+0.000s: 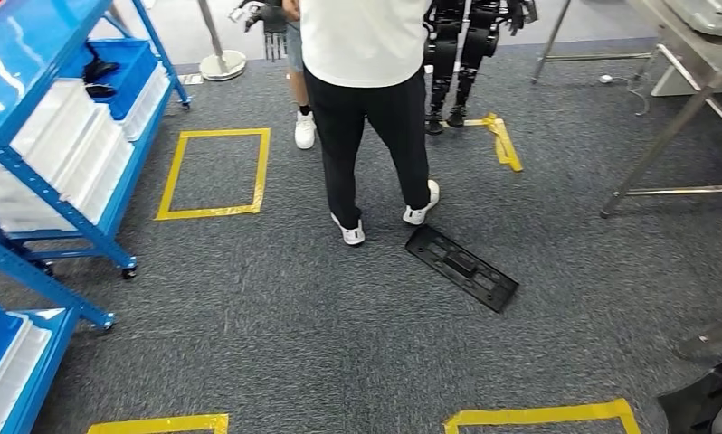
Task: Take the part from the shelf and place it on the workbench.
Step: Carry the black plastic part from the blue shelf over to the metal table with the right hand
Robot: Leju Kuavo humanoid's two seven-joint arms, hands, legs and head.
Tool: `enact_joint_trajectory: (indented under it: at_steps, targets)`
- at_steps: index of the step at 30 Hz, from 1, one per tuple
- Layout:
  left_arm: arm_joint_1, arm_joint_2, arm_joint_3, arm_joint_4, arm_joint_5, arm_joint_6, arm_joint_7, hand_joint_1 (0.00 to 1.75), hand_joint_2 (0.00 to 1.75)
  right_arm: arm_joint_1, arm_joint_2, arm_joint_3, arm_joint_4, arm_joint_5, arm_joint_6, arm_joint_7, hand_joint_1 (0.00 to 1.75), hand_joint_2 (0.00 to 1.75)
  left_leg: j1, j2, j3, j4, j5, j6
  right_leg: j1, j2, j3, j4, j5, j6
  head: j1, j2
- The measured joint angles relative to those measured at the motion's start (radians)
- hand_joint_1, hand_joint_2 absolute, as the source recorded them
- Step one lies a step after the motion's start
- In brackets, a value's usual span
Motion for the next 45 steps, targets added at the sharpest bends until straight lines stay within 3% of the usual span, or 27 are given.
enact_joint_trajectory:
  at_steps: [1,4,6,8,9,11,13,15,16,17,19,21,24,26,28,30,31,32,34,36,37,38,39,40,42,44,45]
  targets:
    - [0.001,0.001,-0.003,0.000,-0.006,0.000,0.006,0.00,1.75,0.004,0.003,-0.002,-0.001,0.000,0.004,0.000,1.75,1.75,-0.001,-0.004,0.003,-0.016,0.024,0.006,0.003,0.014,0.001,0.000,0.000,-0.001,0.000,0.000]
    - [0.003,0.004,-0.006,0.001,-0.012,-0.006,0.018,0.00,1.75,0.008,0.010,-0.004,-0.001,0.000,0.011,-0.003,1.75,1.75,-0.004,-0.049,0.084,-0.208,0.135,0.025,0.009,0.052,0.005,0.001,0.001,0.000,0.000,0.000]
    - [0.005,0.004,-0.006,0.003,-0.011,-0.012,0.022,0.00,1.75,0.009,0.012,-0.005,-0.001,0.000,0.013,-0.006,1.75,1.75,-0.009,-0.069,0.112,-0.272,0.155,0.029,0.010,0.071,0.001,0.002,0.004,0.006,0.000,0.000]
    - [0.006,0.003,-0.007,0.003,-0.010,-0.015,0.025,0.00,1.75,0.011,0.014,-0.007,-0.002,0.000,0.014,-0.008,1.75,1.75,-0.014,-0.050,0.114,-0.280,0.159,0.033,0.007,0.087,-0.006,-0.001,0.009,0.016,0.000,0.000]
    - [0.006,0.002,-0.007,0.003,-0.009,-0.016,0.026,0.00,1.75,0.013,0.015,-0.007,-0.003,0.000,0.014,-0.008,1.75,1.75,-0.014,-0.038,0.118,-0.287,0.165,0.038,0.007,0.080,-0.013,0.005,0.007,0.019,0.000,0.000]
    - [0.009,-0.001,-0.007,0.003,-0.010,-0.015,0.026,0.00,1.75,0.012,0.016,-0.009,-0.006,0.000,0.014,-0.009,1.75,1.75,-0.011,-0.013,0.125,-0.304,0.177,0.049,0.009,0.035,-0.046,0.063,-0.023,0.017,0.004,0.000]
    - [0.017,-0.002,-0.011,0.004,-0.013,-0.011,0.030,0.00,1.75,0.010,0.015,-0.012,-0.006,-0.002,0.014,-0.010,1.75,1.75,-0.012,0.013,0.125,-0.307,0.180,0.053,0.008,-0.010,-0.106,0.191,-0.081,0.012,0.008,0.000]
    - [0.025,-0.004,-0.016,0.005,-0.014,-0.008,0.035,0.00,1.75,0.011,0.014,-0.015,-0.006,-0.005,0.014,-0.010,1.75,1.75,-0.012,0.041,0.123,-0.307,0.180,0.052,0.004,-0.023,-0.147,0.283,-0.111,0.021,0.008,0.000]
    - [0.026,-0.004,-0.018,0.005,-0.014,-0.006,0.037,0.00,1.75,0.012,0.014,-0.017,-0.006,-0.006,0.015,-0.010,1.75,1.75,-0.012,0.053,0.122,-0.306,0.179,0.051,0.001,-0.027,-0.140,0.276,-0.105,0.031,0.009,0.000]
    - [0.027,-0.005,-0.020,0.005,-0.014,-0.005,0.037,0.00,1.75,0.012,0.013,-0.020,-0.006,-0.007,0.015,-0.009,1.75,1.75,-0.010,0.065,0.123,-0.305,0.177,0.048,-0.003,-0.035,-0.112,0.226,-0.085,0.043,0.009,0.000]
    - [0.027,-0.006,-0.020,0.005,-0.014,-0.002,0.036,0.00,1.75,0.011,0.011,-0.022,-0.006,-0.008,0.018,-0.009,1.75,1.75,-0.011,0.086,0.127,-0.300,0.170,0.037,-0.007,-0.075,-0.027,0.079,-0.040,0.062,0.009,0.000]
    - [0.027,-0.004,-0.020,0.006,-0.014,0.000,0.036,0.00,1.75,0.011,0.009,-0.023,-0.006,-0.010,0.022,-0.008,1.75,1.75,-0.016,0.102,0.130,-0.293,0.162,0.024,-0.006,-0.095,0.016,0.002,-0.021,0.054,0.008,0.000]
    - [0.024,-0.005,-0.021,0.005,-0.017,0.001,0.045,0.00,1.75,0.011,0.007,-0.026,-0.006,-0.012,0.025,-0.008,1.75,1.75,-0.011,0.116,0.136,-0.290,0.155,0.009,-0.004,-0.064,0.014,0.000,-0.017,0.026,0.005,0.000]
    - [0.023,-0.006,-0.021,0.005,-0.018,0.002,0.049,0.00,1.75,0.010,0.007,-0.027,-0.007,-0.013,0.026,-0.008,1.75,1.75,-0.004,0.078,0.126,-0.257,0.124,0.000,-0.008,-0.046,0.014,-0.003,-0.013,0.012,0.003,0.000]
    - [0.023,-0.006,-0.021,0.005,-0.018,0.002,0.049,0.00,1.75,0.008,0.007,-0.027,-0.007,-0.014,0.026,-0.008,1.75,1.75,-0.002,0.038,0.112,-0.222,0.096,-0.003,-0.009,-0.039,0.013,-0.004,-0.010,0.005,0.001,0.000]
    - [0.023,-0.006,-0.021,0.005,-0.018,0.002,0.049,0.00,1.75,0.008,0.007,-0.027,-0.007,-0.014,0.026,-0.008,1.75,1.75,-0.002,0.033,0.107,-0.212,0.089,-0.003,-0.009,-0.037,0.013,-0.004,-0.010,0.004,0.001,0.000]
    - [0.023,-0.007,-0.021,0.005,-0.018,0.002,0.049,0.00,1.75,0.008,0.007,-0.027,-0.007,-0.014,0.026,-0.008,1.75,1.75,-0.002,0.026,0.091,-0.177,0.071,-0.004,-0.008,-0.033,0.012,-0.004,-0.010,0.003,0.001,0.000]
    - [0.025,-0.008,-0.021,0.006,-0.018,0.002,0.049,0.00,1.75,0.007,0.007,-0.027,-0.007,-0.015,0.026,-0.008,1.75,1.75,-0.002,0.015,0.063,-0.125,0.059,0.000,-0.004,-0.017,0.010,-0.003,-0.008,0.000,0.000,0.000]
    - [0.028,-0.009,-0.021,0.006,-0.018,0.003,0.051,0.00,1.75,0.007,0.007,-0.027,-0.007,-0.015,0.026,-0.008,1.75,1.75,-0.007,-0.016,0.047,-0.110,0.085,0.018,0.005,0.028,0.007,-0.003,-0.003,-0.006,-0.001,0.000]
    - [0.029,-0.007,-0.021,0.006,-0.018,0.007,0.052,0.00,1.75,0.007,0.006,-0.027,-0.007,-0.015,0.026,-0.008,1.75,1.75,-0.012,-0.061,0.095,-0.225,0.149,0.039,0.011,0.063,0.005,-0.002,0.001,-0.006,0.000,0.000]
    - [0.029,-0.006,-0.021,0.006,-0.018,0.010,0.052,0.00,1.75,0.007,0.006,-0.027,-0.007,-0.016,0.026,-0.008,1.75,1.75,-0.015,-0.075,0.112,-0.261,0.159,0.043,0.011,0.073,0.002,-0.001,0.003,-0.002,0.001,0.000]
    - [0.028,-0.005,-0.021,0.007,-0.018,0.014,0.052,0.00,1.75,0.007,0.006,-0.027,-0.007,-0.017,0.025,-0.008,1.75,1.75,-0.017,-0.079,0.118,-0.277,0.160,0.046,0.010,0.083,-0.001,-0.002,0.006,0.002,0.001,0.000]
    - [0.028,-0.005,-0.021,0.007,-0.018,0.017,0.052,0.00,1.75,0.008,0.006,-0.027,-0.007,-0.019,0.024,-0.008,1.75,1.75,-0.019,-0.068,0.120,-0.282,0.162,0.047,0.010,0.095,-0.006,-0.004,0.010,0.008,0.001,0.000]
    - [0.027,-0.005,-0.021,0.006,-0.019,0.020,0.053,0.00,1.75,0.009,0.007,-0.027,-0.007,-0.020,0.023,-0.008,1.75,1.75,-0.019,-0.054,0.122,-0.290,0.168,0.049,0.008,0.095,-0.012,-0.002,0.012,0.012,0.000,0.000]
    - [0.024,-0.006,-0.022,0.006,-0.023,0.024,0.058,0.00,1.75,0.011,0.006,-0.028,-0.009,-0.021,0.021,-0.008,1.75,1.75,-0.015,-0.029,0.128,-0.310,0.182,0.054,0.011,0.052,-0.036,0.030,-0.007,0.015,0.003,0.000]
    - [0.025,-0.007,-0.024,0.006,-0.029,0.030,0.068,0.00,1.75,0.010,0.004,-0.028,-0.009,-0.021,0.020,-0.008,1.75,1.75,-0.013,0.000,0.128,-0.320,0.189,0.058,0.010,-0.006,-0.089,0.138,-0.066,0.013,0.008,0.000]
    - [0.026,-0.008,-0.026,0.006,-0.032,0.032,0.071,0.00,1.75,0.010,0.004,-0.028,-0.009,-0.021,0.020,-0.007,1.75,1.75,-0.013,0.015,0.126,-0.320,0.189,0.059,0.007,-0.016,-0.120,0.206,-0.096,0.015,0.009,0.000]
